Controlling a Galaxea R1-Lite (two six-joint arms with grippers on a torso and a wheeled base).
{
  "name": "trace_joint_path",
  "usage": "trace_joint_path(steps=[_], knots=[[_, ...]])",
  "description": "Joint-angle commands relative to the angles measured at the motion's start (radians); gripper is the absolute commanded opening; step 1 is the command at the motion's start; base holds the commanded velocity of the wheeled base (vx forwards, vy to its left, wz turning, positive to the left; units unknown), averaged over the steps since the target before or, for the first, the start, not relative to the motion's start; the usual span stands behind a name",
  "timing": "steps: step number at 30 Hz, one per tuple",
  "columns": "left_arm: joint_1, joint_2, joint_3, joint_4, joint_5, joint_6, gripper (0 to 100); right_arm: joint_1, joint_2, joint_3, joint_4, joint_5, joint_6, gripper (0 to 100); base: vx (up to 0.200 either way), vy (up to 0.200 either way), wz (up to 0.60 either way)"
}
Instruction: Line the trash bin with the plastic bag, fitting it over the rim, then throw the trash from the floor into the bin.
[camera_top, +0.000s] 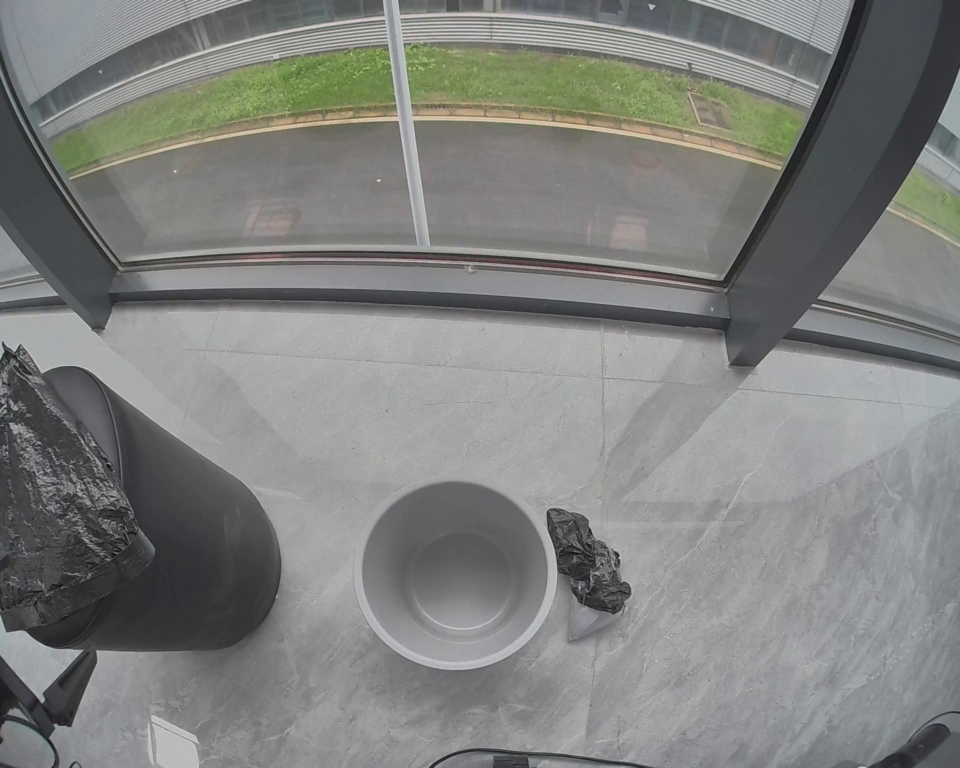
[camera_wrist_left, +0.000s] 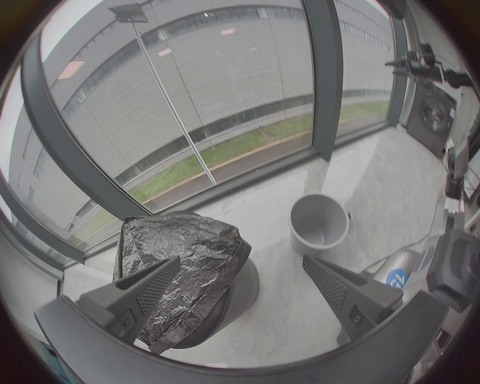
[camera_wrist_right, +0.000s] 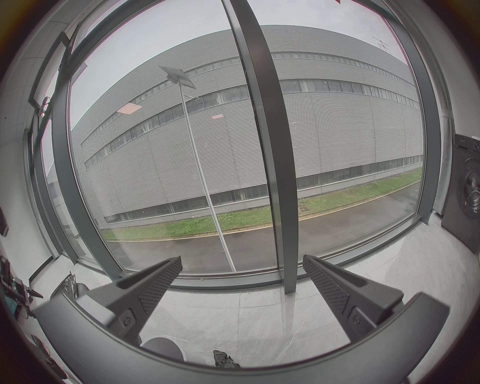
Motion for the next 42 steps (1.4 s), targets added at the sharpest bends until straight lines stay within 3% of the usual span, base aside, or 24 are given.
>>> trace_joint_path(steps=[1,7,11,12,13,16,28,35,42], knots=[[0.006,0.196,0.005,-0.021,0.049,0.073,100,0.006,0.051,-0.010,-0.010,0.001,0.016,100,0.000,0.000,0.00],[0.012,0.295,0.044,-0.077,0.119,0.136,100,0.006,0.053,-0.011,-0.009,0.005,0.019,100,0.000,0.000,0.00],[0.010,0.370,0.099,-0.217,0.181,0.173,100,0.008,0.067,-0.008,-0.009,0.006,0.033,100,0.000,0.000,0.00],[0.010,0.373,0.100,-0.221,0.183,0.173,100,0.008,0.067,-0.008,-0.009,0.006,0.034,100,0.000,0.000,0.00],[0.012,0.422,0.133,-0.329,0.184,0.181,100,0.008,0.073,-0.011,-0.010,0.011,0.067,100,0.000,0.000,0.00],[0.012,0.459,0.142,-0.376,0.184,0.179,100,0.008,0.074,-0.011,-0.010,0.011,0.076,100,0.000,0.000,0.00],[0.010,0.552,0.151,-0.427,0.186,0.181,100,0.009,0.081,-0.008,-0.010,0.017,0.083,100,0.000,0.000,0.00],[0.010,0.629,0.160,-0.539,0.189,0.182,100,0.009,0.081,-0.005,-0.010,0.018,0.088,100,0.000,0.000,0.00],[0.013,0.640,0.182,-0.620,0.207,0.244,100,0.009,0.081,-0.005,-0.010,0.018,0.090,100,0.000,0.000,0.00]])
